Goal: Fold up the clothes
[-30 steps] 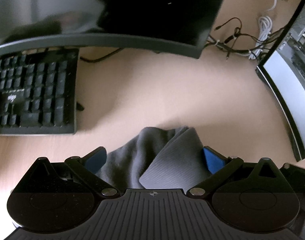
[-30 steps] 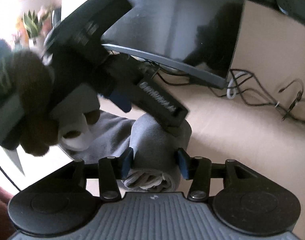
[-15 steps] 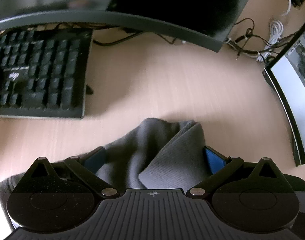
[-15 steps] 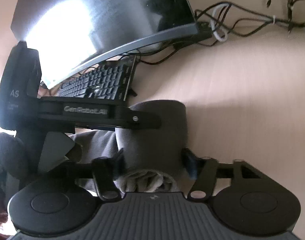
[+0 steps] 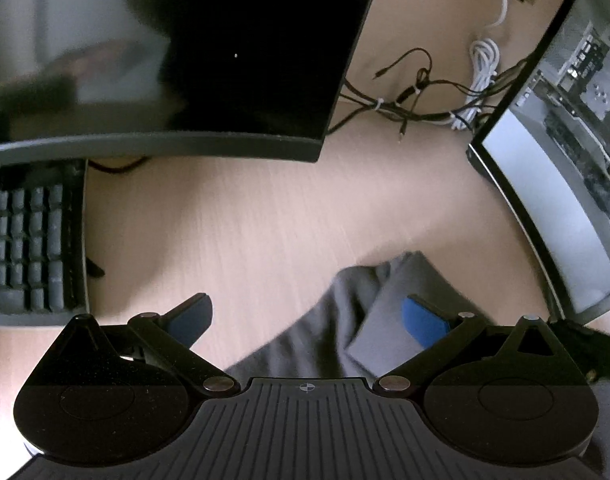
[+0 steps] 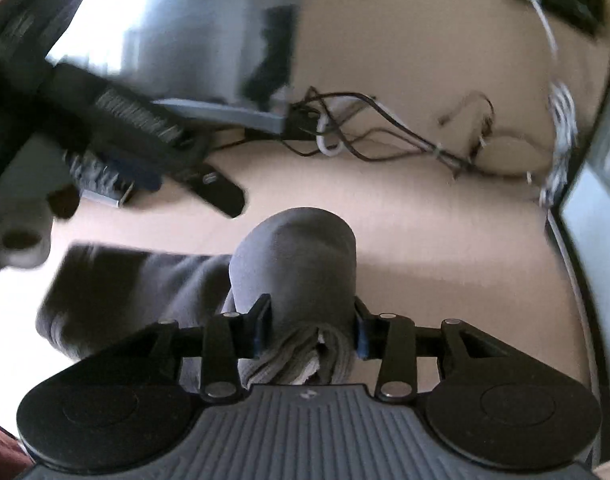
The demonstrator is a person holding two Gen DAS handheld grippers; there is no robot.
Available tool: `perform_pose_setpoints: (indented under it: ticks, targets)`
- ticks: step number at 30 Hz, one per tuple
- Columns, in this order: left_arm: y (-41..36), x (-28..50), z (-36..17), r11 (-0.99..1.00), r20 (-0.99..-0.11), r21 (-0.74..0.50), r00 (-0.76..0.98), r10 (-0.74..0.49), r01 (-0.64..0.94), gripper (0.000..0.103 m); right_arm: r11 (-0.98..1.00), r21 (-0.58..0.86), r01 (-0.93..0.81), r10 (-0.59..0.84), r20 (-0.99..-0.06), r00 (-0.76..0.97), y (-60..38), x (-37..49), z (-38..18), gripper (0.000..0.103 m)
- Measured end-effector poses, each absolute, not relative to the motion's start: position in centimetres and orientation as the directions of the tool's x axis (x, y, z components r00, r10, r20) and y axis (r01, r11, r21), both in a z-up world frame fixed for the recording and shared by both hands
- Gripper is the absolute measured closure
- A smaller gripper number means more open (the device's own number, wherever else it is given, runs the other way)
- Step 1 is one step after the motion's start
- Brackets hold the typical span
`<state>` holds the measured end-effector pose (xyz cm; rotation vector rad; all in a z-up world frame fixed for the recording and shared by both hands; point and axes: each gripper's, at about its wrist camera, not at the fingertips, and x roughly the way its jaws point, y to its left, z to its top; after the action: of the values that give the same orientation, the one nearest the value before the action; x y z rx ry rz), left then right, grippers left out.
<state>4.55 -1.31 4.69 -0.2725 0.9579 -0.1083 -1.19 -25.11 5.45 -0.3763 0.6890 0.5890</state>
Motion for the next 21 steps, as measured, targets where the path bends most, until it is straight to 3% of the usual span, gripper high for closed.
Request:
perform_pose_setpoints:
  ticks: [6,9,16,21]
  targets:
    - [-2.1,4.3,5.2,0.962,-0.789,-0.271,0.577,-0.209,-0.024,0.000,0.575,-0.465,-0.673,0.334,-0.617,0.712,-21.0,-5.8,4.4,0.057]
    - [-2.6,4.1,5.5,0.969,-0.785,-0.249,0.588,-0.195,-0.010,0.000,0.513,-0.534,-0.672,0.332,-0.599,0.729,-20.0,-6.9,3.7,0.054]
    - [-3.3,4.1,4.5,0.985,-0.810,-0.172,0.569,-0.141,-0.001,0.000,0.566,-0.435,-0.701,0.362,-0.632,0.685,-20.9,-5.4,4.4,0.052]
    - [-3.3,4.1,4.2,0.990,-0.814,-0.139,0.568,-0.120,0.009,0.000,0.650,-0.218,-0.728,0.442,-0.670,0.596,-22.8,-3.7,6.3,0.048]
